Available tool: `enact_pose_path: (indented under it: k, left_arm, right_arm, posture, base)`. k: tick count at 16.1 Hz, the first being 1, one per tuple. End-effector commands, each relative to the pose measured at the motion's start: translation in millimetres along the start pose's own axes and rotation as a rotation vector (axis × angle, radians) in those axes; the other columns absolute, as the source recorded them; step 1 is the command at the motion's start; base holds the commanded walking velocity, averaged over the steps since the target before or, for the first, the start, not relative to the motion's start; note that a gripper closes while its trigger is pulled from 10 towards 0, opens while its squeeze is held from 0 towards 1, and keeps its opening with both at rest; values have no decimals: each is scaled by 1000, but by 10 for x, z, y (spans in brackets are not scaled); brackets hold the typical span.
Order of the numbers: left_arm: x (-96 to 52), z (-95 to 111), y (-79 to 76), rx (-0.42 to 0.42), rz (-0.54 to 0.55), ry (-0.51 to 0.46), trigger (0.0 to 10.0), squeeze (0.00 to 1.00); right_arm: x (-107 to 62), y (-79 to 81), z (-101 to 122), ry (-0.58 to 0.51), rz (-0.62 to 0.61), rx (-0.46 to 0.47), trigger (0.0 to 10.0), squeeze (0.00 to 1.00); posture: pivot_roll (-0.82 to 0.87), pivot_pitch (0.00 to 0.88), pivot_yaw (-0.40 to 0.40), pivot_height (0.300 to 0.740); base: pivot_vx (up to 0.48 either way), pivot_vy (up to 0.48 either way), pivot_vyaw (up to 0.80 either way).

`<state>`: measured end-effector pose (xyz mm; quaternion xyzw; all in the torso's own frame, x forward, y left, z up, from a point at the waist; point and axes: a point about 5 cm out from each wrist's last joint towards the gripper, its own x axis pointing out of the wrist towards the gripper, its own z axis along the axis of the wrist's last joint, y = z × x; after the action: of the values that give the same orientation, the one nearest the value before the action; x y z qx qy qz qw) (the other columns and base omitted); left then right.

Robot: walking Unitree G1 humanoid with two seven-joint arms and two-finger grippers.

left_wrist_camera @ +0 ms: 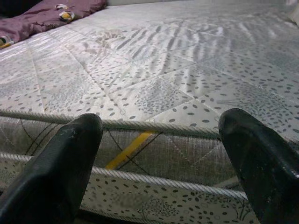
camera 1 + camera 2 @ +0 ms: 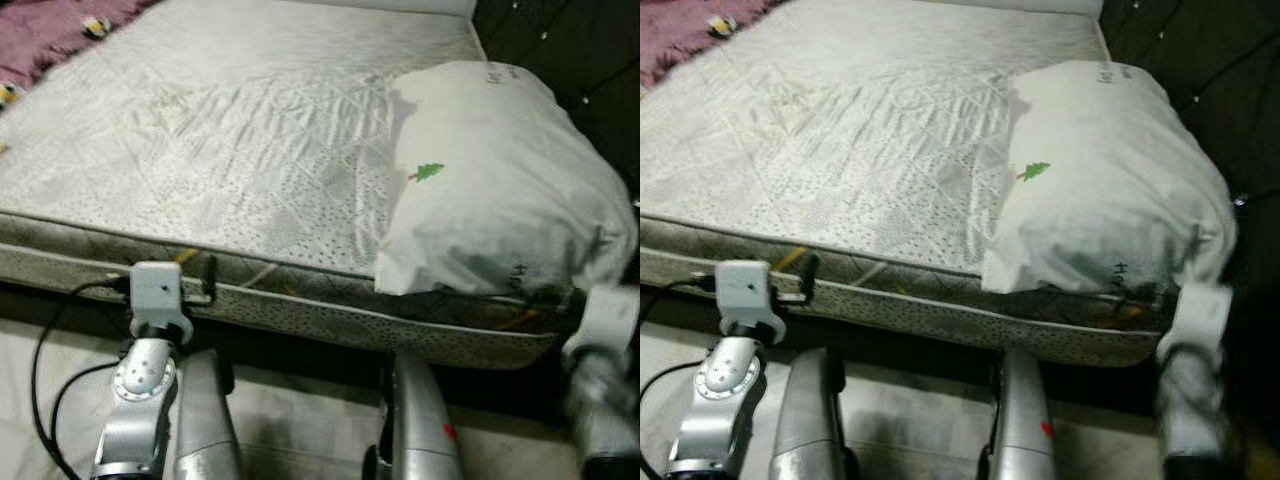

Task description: Clean up the room

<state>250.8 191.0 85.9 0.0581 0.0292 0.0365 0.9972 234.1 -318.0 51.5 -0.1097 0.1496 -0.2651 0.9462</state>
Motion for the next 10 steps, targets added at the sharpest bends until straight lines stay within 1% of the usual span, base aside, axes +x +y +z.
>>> enact_pose_path:
  k: [1,2,3,4,5,6,7,8,9,10]
  left_arm:
    - [-3,34,8,-4,6,-12,10000,0]
    - [-27,6,12,-1,2,-3,10000,0]
    - [-47,-22,-5,2,-10,8,10000,0]
    - [-46,-23,-44,3,-25,9,10000,0]
    - [-25,4,-53,6,-24,0,10000,0]
    - [-10,31,-24,1,-7,-7,10000,0]
    - [2,44,3,-4,12,-10,10000,0]
    - [8,46,13,-2,16,-10,10000,0]
    - [10,49,20,2,15,-10,10000,0]
    - [-2,48,30,6,14,-10,10000,0]
  right_arm:
    - [29,23,253,-115,-4,-1,10000,1000]
    - [10,98,453,-214,7,-22,10000,1000]
    - [31,179,793,-353,10,-41,10000,1000]
    - [49,261,1202,-493,3,-53,10000,1000]
    - [-3,421,1603,-653,36,-93,10000,1000]
    - [-60,565,1761,-721,80,-106,10000,1000]
    - [-68,729,1812,-731,142,-89,10000,1000]
    - [-69,969,1798,-708,258,-69,10000,1000]
    - [-56,1187,1742,-644,348,-38,10000,1000]
    - [-3,1447,1570,-477,451,-12,10000,1000]
  posture:
    - [40,0,-54,483]
    - [34,0,-48,483]
    - [30,0,-45,483]
    - [30,0,-45,483]
    - [30,0,-43,483]
    - [31,0,-44,483]
    - [46,0,-51,483]
    - [52,0,-53,483]
    - [64,0,-57,483]
    - [71,0,-60,483]
  base:
    - [0,0,0]
    - [0,0,0]
    - [0,0,0]
    - [0,0,0]
    - [0,0,0]
    - [0,0,0]
    - [0,0,0]
    - [0,0,0]
    - [0,0,0]
    - [0,0,0]
